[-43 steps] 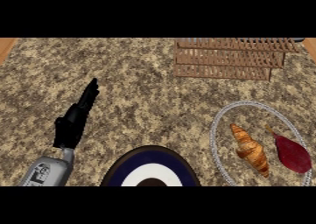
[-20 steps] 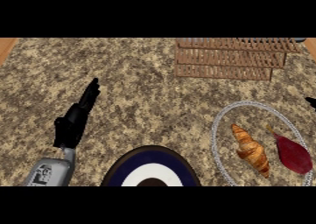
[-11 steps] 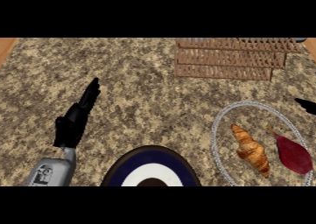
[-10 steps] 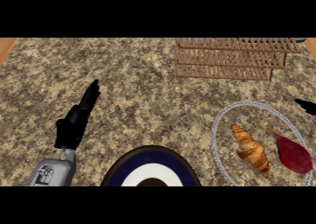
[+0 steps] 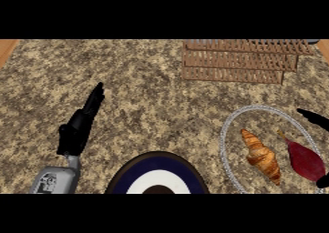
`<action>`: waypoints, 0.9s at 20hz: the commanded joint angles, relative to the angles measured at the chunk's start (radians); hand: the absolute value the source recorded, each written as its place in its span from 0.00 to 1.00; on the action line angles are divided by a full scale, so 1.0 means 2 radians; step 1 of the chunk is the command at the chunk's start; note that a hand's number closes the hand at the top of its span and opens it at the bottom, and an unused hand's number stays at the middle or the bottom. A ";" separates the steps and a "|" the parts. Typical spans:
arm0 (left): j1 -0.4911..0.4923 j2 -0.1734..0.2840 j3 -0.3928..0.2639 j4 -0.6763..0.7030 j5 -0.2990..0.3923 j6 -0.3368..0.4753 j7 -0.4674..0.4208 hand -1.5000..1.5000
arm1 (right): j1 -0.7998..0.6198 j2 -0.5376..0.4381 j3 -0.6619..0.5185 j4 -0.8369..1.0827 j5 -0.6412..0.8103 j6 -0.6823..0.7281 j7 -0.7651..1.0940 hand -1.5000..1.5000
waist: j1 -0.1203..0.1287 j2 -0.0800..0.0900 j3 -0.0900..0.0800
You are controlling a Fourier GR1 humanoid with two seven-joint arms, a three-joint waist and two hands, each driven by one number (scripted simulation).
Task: Pick the pear from the placemat and place it in the tiered shelf
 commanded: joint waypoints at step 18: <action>-0.008 -0.020 0.009 -0.012 -0.024 -0.008 0.023 0.50 | -0.019 0.010 0.044 0.071 0.111 -0.039 -0.116 1.00 | 0.001 0.000 0.000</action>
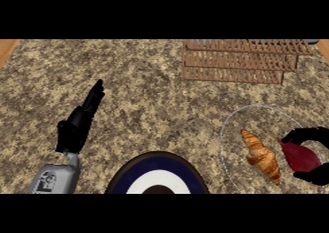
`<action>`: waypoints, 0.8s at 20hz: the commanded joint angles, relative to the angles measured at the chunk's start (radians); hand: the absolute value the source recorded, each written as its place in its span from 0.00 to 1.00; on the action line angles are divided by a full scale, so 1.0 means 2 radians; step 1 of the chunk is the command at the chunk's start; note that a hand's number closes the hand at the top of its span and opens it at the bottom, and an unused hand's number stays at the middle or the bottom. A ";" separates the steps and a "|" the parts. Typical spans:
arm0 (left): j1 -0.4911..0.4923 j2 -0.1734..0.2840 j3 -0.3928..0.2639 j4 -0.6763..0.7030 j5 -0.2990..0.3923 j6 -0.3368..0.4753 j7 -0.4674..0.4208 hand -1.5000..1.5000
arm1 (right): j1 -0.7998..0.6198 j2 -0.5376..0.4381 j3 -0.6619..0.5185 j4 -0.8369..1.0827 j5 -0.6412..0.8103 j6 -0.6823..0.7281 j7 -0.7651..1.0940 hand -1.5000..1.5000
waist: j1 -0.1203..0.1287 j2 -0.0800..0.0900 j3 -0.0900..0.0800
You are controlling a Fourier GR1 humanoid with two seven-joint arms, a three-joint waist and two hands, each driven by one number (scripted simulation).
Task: Pick the pear from the placemat and place it in the tiered shelf
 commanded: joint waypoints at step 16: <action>-0.007 -0.010 -0.003 0.017 -0.005 -0.008 -0.008 0.50 | -0.065 0.258 0.177 -0.167 0.184 -0.190 0.362 1.00 | 0.019 -0.002 -0.002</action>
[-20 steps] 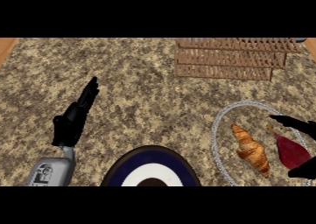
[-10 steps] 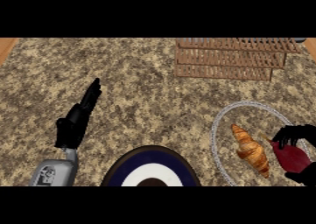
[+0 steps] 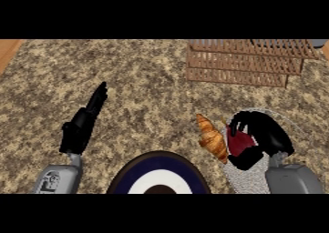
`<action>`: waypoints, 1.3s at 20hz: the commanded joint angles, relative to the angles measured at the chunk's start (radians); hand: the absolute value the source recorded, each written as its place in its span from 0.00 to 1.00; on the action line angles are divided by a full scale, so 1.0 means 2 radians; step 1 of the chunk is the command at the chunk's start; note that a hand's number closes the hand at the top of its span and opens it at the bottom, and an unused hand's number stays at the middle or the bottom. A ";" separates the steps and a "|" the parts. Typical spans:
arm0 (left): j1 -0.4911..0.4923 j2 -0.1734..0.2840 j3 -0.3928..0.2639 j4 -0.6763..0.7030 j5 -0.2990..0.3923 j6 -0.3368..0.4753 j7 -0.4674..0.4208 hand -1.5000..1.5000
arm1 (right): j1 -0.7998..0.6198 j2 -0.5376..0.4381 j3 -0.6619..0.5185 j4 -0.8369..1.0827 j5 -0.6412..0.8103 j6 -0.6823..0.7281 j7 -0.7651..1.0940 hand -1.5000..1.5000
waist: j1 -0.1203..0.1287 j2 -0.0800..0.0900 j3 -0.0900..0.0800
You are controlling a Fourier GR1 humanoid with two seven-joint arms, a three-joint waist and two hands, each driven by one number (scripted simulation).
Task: Pick the pear from the placemat and place it in the tiered shelf
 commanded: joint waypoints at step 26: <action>0.010 0.001 0.007 0.018 -0.001 -0.001 -0.013 0.50 | -0.408 0.065 0.189 -0.079 0.145 -0.218 0.563 1.00 | -0.011 0.000 0.003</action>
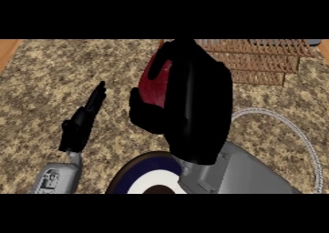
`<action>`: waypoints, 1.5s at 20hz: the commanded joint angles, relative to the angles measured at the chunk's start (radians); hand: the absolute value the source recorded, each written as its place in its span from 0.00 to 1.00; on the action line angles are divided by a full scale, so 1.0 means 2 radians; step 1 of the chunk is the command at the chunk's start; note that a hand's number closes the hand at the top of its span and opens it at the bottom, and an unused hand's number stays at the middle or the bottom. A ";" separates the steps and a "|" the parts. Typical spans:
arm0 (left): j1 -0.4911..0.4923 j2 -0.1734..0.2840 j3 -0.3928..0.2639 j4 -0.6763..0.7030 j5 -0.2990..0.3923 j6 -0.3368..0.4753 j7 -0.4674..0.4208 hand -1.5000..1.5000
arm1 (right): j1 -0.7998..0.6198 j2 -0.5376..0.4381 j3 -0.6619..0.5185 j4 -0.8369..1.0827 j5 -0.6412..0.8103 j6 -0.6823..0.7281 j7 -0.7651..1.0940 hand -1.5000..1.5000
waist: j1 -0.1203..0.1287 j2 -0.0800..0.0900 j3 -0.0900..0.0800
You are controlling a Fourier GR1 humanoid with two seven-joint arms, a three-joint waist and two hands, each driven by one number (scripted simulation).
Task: Pick the pear from the placemat and place it in the tiered shelf
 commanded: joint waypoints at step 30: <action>0.030 -0.011 -0.006 -0.015 -0.009 0.005 -0.022 0.50 | -0.191 -0.077 -0.269 0.210 0.097 0.060 -0.125 1.00 | 0.000 0.004 0.001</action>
